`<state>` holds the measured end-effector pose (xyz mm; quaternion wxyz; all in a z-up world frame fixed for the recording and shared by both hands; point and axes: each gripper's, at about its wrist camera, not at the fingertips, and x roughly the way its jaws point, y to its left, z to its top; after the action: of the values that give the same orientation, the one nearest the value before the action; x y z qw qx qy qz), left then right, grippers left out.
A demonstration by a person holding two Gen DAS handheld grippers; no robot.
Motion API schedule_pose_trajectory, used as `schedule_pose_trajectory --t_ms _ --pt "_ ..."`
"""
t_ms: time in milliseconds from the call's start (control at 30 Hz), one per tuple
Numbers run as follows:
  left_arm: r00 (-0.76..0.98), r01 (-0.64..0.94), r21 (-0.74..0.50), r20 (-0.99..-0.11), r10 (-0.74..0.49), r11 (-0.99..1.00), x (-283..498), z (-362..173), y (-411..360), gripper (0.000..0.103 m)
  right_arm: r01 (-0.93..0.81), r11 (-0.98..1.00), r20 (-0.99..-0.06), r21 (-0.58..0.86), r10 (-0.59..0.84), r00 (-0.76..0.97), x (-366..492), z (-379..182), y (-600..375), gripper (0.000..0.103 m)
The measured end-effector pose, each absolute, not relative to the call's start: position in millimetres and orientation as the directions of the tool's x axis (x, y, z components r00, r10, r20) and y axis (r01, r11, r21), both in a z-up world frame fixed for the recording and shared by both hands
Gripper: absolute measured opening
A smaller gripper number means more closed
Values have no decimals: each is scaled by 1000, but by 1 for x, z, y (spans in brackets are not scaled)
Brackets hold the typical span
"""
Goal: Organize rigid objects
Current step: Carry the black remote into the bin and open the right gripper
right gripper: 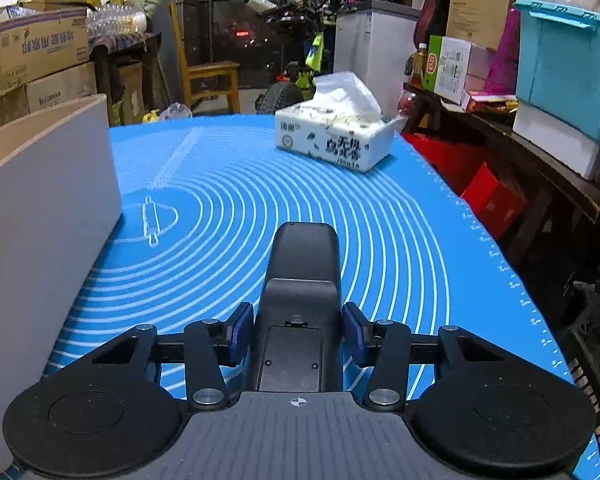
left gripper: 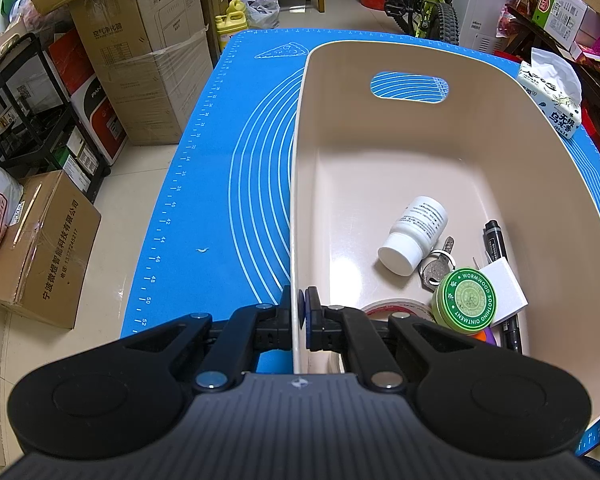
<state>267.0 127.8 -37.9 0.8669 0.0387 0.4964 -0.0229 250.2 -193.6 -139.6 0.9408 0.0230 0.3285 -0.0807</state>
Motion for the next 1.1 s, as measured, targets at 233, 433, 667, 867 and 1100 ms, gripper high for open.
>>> schedule_pose_trajectory --t_ms 233,433,667,867,1100 --pt "506 78 44 -863 -2 996 267 -38 128 7 155 988 -568 -14 -135 812 248 -119 -193 54" --pt "506 79 44 -862 -2 996 267 -38 128 7 136 991 -525 -7 -120 843 247 -100 -189 54" --pt "506 78 42 -863 -3 996 267 -38 128 6 96 995 -463 14 -79 883 247 -70 -177 54" --pt "506 78 42 -863 -3 996 266 -39 127 5 36 999 -411 17 -26 911 250 -39 -160 54" --pt "506 78 41 -863 -4 996 267 -38 127 5 -66 997 -368 31 73 927 253 -3 -128 54"
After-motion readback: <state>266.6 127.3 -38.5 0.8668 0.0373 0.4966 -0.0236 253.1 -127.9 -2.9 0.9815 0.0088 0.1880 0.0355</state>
